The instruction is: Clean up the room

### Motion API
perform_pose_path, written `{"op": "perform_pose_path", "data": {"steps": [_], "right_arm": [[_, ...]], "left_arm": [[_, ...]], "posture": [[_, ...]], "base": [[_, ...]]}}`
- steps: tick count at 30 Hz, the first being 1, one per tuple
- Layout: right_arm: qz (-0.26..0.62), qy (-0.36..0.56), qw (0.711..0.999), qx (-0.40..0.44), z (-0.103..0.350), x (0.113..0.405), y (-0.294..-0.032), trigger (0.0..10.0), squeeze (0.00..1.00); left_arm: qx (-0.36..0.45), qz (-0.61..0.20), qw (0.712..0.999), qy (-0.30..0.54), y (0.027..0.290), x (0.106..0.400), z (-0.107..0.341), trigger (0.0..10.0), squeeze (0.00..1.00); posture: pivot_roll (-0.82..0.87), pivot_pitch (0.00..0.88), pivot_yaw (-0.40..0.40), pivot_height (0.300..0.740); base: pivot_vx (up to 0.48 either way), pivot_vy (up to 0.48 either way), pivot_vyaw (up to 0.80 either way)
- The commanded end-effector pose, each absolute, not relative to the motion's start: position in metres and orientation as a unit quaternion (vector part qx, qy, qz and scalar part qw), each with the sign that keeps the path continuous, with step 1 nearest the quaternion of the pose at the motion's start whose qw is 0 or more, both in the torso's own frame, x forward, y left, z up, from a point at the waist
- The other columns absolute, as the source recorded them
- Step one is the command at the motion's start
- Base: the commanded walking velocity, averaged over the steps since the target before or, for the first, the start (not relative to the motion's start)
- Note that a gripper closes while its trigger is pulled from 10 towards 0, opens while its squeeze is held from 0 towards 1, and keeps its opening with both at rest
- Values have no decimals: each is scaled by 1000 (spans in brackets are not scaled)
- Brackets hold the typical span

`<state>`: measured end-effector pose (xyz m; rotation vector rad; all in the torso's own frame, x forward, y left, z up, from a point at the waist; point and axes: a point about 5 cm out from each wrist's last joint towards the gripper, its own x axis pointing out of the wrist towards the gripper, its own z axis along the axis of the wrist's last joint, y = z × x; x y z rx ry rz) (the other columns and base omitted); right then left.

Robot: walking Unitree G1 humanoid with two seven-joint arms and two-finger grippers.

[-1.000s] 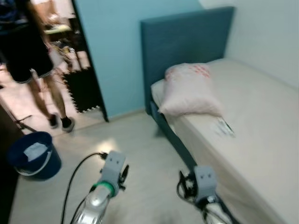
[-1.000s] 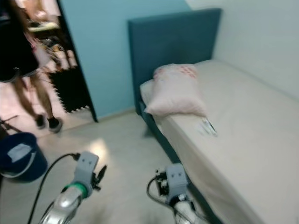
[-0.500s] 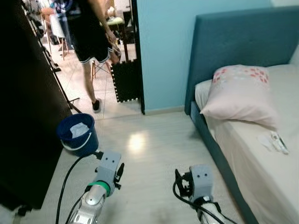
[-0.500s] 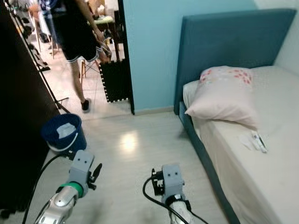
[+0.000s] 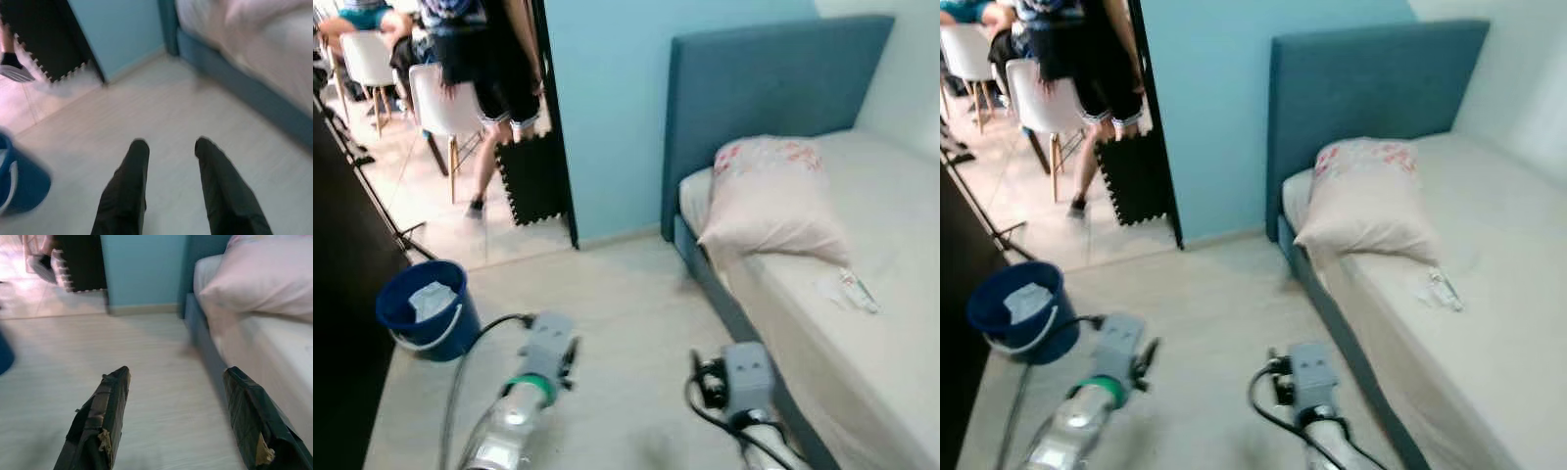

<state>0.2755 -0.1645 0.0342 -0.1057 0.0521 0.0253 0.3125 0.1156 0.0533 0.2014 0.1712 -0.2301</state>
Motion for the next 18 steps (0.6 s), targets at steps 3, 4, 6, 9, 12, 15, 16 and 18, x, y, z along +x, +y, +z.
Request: {"op": "perform_pose_path", "data": {"steps": [3,4,6,9,12,15,16,18], "right_arm": [[31,21,999,-38,36,278,-148,10000,0],[30,21,999,-38,35,278,-147,10000,0],[30,21,999,-38,35,278,-147,10000,0],[29,22,999,-37,35,278,-147,10000,0],[27,24,999,-36,35,278,-148,10000,0],[26,25,999,-37,34,277,-148,10000,0],[26,25,999,-37,34,277,-148,10000,0],[26,25,999,-38,34,277,-149,10000,0]], "left_arm": [[113,-92,983,112,135,307,42,10000,0],[113,-92,983,112,135,307,42,10000,0],[113,-92,983,112,135,307,42,10000,0],[114,-92,983,112,135,307,42,10000,0],[114,-93,983,112,135,307,42,10000,0],[114,-93,983,112,135,307,42,10000,0],[114,-93,983,112,135,307,42,10000,0],[114,-94,983,111,134,307,42,10000,0]], "posture": [[-188,0,109,735],[-189,0,109,735],[-189,0,110,735],[-189,0,110,735],[-190,0,110,735],[-190,0,111,735],[-190,0,111,735],[-189,0,110,735]], "base": [[465,0,0],[465,0,0],[465,0,0],[465,0,0],[464,0,0],[463,0,0],[461,0,0],[458,0,0]]}}
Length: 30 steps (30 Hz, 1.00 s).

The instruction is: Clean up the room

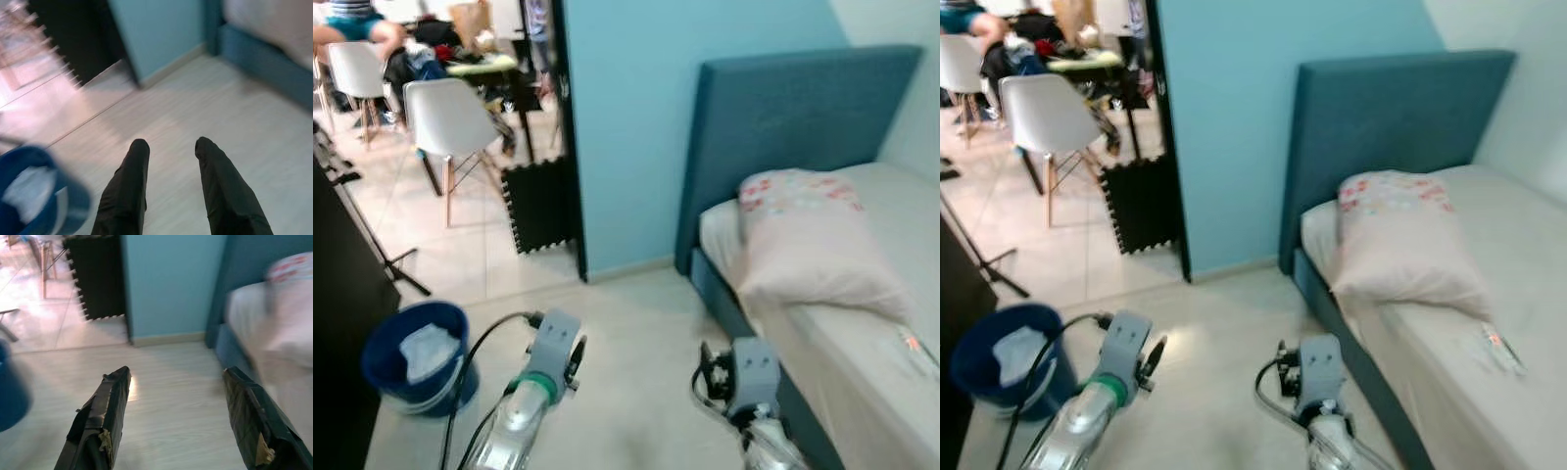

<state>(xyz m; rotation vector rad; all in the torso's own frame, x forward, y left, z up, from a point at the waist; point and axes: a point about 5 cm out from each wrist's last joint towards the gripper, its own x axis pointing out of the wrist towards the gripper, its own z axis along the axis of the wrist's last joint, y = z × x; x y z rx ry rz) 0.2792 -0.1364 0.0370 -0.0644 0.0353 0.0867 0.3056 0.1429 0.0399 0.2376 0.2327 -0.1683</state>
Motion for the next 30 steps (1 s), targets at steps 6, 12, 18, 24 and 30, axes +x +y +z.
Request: {"op": "perform_pose_path", "data": {"steps": [6,12,18,24,30], "right_arm": [[27,24,999,-38,34,278,-148,10000,0],[39,20,998,-54,36,279,-146,10000,0],[87,-1,993,-83,46,288,-134,10000,0],[161,-32,981,-106,68,306,-116,10000,0],[225,-38,967,-109,77,314,-93,10000,0]], "left_arm": [[114,-93,983,111,134,307,42,10000,0],[114,-93,983,111,134,307,42,10000,0],[106,-86,985,107,136,306,42,10000,0],[101,-66,990,80,141,298,47,10000,0],[94,-44,993,64,152,290,52,10000,0]], "posture": [[-188,0,110,735],[-187,0,105,735],[-174,0,90,735],[-126,0,29,735],[-87,0,-30,735]], "base": [[453,0,0],[444,0,0],[187,0,0],[0,0,0],[0,0,0]]}}
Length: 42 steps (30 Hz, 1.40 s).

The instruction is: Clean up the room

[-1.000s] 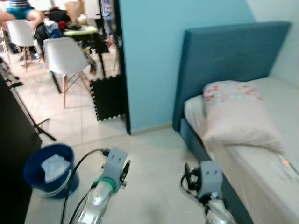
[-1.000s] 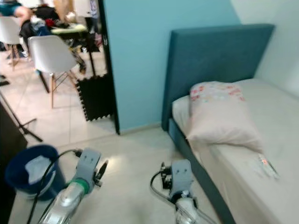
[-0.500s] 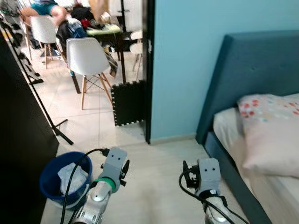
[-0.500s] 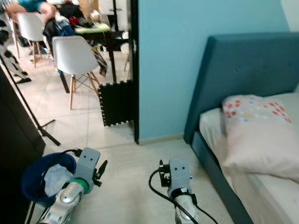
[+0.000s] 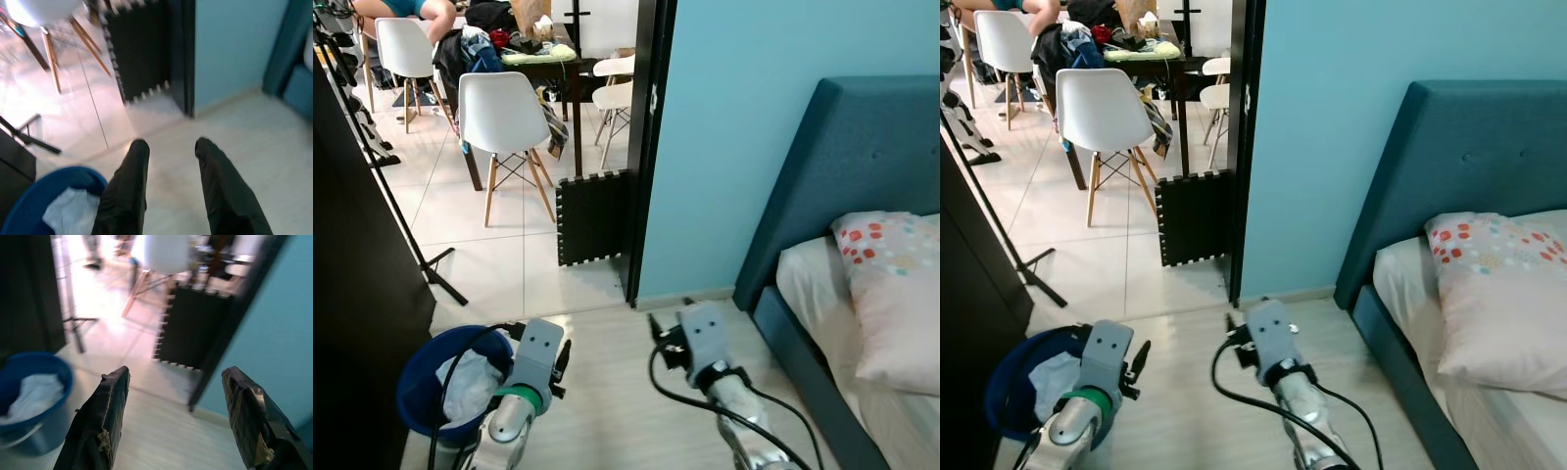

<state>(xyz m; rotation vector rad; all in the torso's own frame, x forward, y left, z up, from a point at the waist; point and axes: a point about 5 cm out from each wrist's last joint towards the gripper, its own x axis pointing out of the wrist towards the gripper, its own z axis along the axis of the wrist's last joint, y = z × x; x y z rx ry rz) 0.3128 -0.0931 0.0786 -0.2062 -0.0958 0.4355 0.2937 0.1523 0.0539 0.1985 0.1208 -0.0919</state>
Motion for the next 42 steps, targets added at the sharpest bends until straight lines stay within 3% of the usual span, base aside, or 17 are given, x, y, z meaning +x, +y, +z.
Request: {"op": "perform_pose_path", "data": {"steps": [1,13,19,21,28,34,42], "right_arm": [[246,-35,963,-107,77,314,-83,10000,0],[281,-42,955,-84,81,309,-55,10000,0],[257,-102,961,-27,124,323,-51,10000,0],[223,-151,963,10,164,339,-58,10000,0],[219,-165,962,16,182,349,-65,10000,0],[214,-130,968,11,163,340,-80,10000,0],[217,-110,970,21,151,331,-73,10000,0]], "left_arm": [[84,-35,994,62,156,289,54,10000,0],[71,-61,996,-1,150,301,98,10000,0],[92,-65,991,-78,136,321,150,10000,0],[89,-38,990,-102,139,333,171,10000,0],[108,-45,988,-96,141,337,173,10000,0],[105,-135,983,-68,125,324,159,10000,0],[117,-159,978,-74,110,320,154,10000,0]], "posture": [[-79,0,-38,735],[-79,0,-17,735],[-99,9,12,735],[-102,18,12,735],[-113,24,17,735],[-119,33,43,735],[-135,27,55,735]], "base": [[0,0,0],[0,0,0],[0,0,0],[0,0,0],[0,0,0],[0,0,0],[0,0,0]]}}
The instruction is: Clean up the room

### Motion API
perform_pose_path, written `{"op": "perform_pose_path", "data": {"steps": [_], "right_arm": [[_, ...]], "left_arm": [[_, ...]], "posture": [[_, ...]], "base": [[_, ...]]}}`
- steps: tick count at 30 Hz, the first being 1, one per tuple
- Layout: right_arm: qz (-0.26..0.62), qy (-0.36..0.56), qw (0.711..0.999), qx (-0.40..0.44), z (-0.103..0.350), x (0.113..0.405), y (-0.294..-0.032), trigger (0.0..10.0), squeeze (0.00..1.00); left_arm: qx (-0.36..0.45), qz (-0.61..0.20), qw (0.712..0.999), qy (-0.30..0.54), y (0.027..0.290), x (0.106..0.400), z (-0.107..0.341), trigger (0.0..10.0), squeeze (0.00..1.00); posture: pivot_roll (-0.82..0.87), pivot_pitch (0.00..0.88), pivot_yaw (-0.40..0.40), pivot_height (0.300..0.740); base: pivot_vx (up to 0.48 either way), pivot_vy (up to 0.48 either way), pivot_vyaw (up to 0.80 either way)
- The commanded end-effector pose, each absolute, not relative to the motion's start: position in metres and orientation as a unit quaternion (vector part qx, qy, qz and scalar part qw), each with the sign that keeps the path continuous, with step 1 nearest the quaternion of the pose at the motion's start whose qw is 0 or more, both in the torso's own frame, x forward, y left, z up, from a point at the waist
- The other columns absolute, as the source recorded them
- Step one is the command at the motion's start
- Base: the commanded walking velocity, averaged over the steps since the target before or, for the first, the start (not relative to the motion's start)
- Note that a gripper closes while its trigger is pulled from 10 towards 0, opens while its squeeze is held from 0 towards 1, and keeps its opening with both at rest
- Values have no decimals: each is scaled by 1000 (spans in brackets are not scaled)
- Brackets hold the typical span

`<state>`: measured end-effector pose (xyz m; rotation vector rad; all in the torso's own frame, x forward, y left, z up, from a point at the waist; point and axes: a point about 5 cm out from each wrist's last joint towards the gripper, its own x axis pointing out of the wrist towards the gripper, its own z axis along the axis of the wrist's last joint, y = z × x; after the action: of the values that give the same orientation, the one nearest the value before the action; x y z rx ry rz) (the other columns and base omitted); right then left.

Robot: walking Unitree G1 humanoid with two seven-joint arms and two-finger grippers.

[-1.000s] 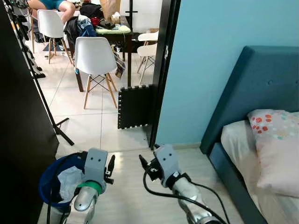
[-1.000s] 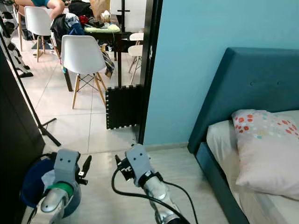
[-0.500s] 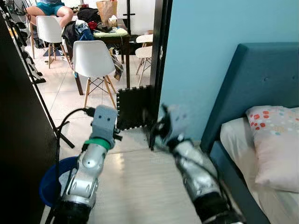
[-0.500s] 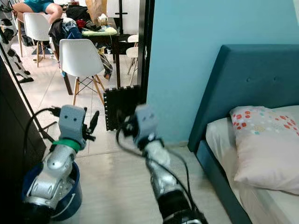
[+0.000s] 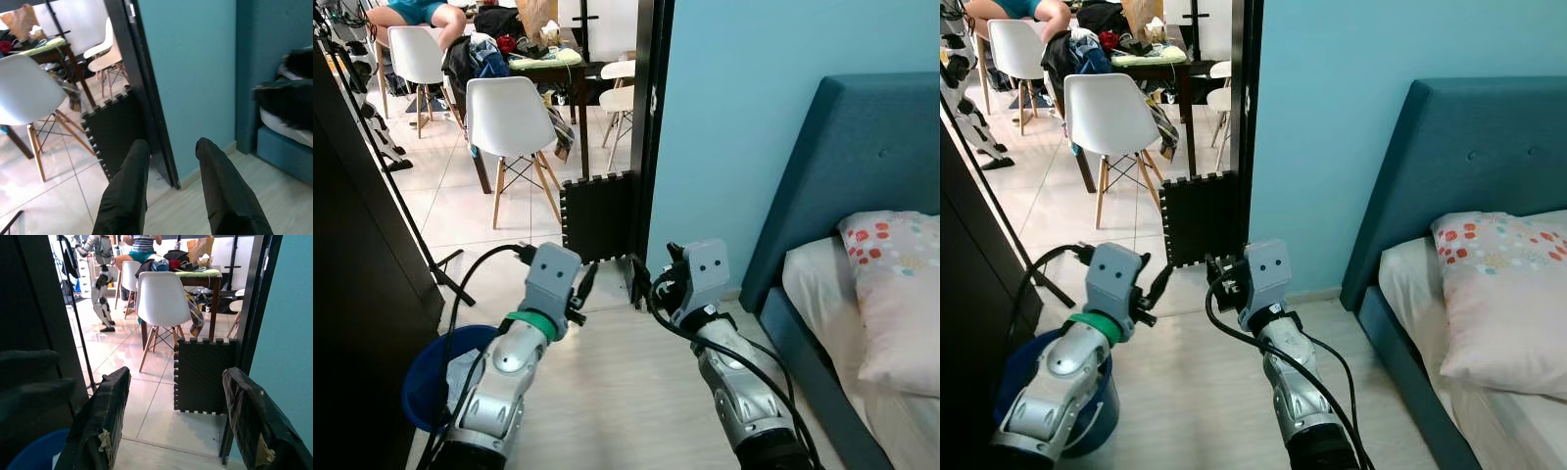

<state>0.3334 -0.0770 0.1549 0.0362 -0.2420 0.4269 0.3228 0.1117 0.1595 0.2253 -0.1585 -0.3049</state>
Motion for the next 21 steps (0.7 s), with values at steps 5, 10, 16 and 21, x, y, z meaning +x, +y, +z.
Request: {"op": "perform_pose_path", "data": {"steps": [5,10,16,21], "right_arm": [[224,-100,969,21,145,327,-68,10000,0],[225,-94,970,20,143,326,-69,10000,0],[221,-85,971,18,141,325,-70,10000,0],[220,-82,972,17,139,324,-70,10000,0]], "left_arm": [[117,-173,975,-75,104,318,152,10000,0],[116,-178,974,-74,103,317,152,10000,0],[115,-185,973,-72,101,315,151,10000,0],[116,-189,972,-73,99,314,150,10000,0]], "posture": [[-139,26,56,735],[-139,25,57,735],[-141,27,61,735],[-142,27,61,735]], "base": [[232,0,0],[463,0,0],[409,-247,0],[404,-254,0]]}}
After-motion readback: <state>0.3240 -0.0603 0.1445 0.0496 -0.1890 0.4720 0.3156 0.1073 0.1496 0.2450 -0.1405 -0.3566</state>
